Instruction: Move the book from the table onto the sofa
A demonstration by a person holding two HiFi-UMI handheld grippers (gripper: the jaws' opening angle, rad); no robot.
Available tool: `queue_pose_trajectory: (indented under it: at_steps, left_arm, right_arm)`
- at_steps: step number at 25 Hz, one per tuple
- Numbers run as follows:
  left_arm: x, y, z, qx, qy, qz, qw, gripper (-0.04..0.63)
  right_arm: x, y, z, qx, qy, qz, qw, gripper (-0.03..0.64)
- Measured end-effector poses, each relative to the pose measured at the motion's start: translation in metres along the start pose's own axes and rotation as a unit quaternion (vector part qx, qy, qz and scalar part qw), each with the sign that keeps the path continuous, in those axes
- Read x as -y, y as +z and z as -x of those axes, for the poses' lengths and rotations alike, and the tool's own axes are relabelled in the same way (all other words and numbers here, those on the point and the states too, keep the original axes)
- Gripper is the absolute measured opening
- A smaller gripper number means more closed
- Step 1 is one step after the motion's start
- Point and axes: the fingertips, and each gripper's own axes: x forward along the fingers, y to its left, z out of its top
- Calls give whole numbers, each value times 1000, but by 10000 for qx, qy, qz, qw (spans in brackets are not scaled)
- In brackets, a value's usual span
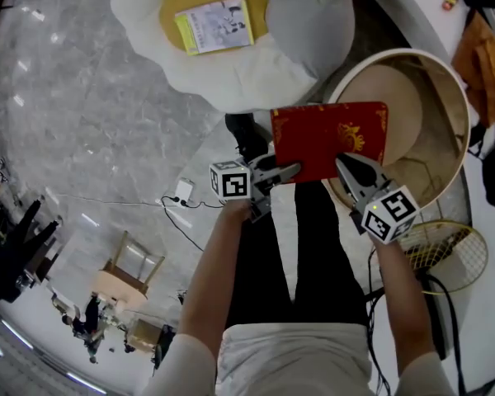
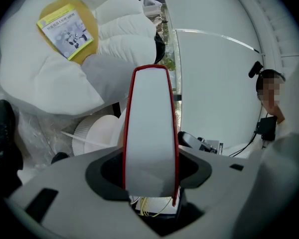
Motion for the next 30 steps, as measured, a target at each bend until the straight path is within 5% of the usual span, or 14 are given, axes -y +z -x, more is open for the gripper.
queue_pose_trajectory:
  at_steps: [18, 30]
  left_arm:
    - [-58, 146, 125, 352, 259, -92, 9990, 241]
    - [-84, 237, 158, 549, 446, -346, 9969, 241]
  right_arm:
    - [-62, 51, -137, -206, -98, -29, 9997, 43]
    - [-86, 108, -200, -105, -109, 134, 9998, 43]
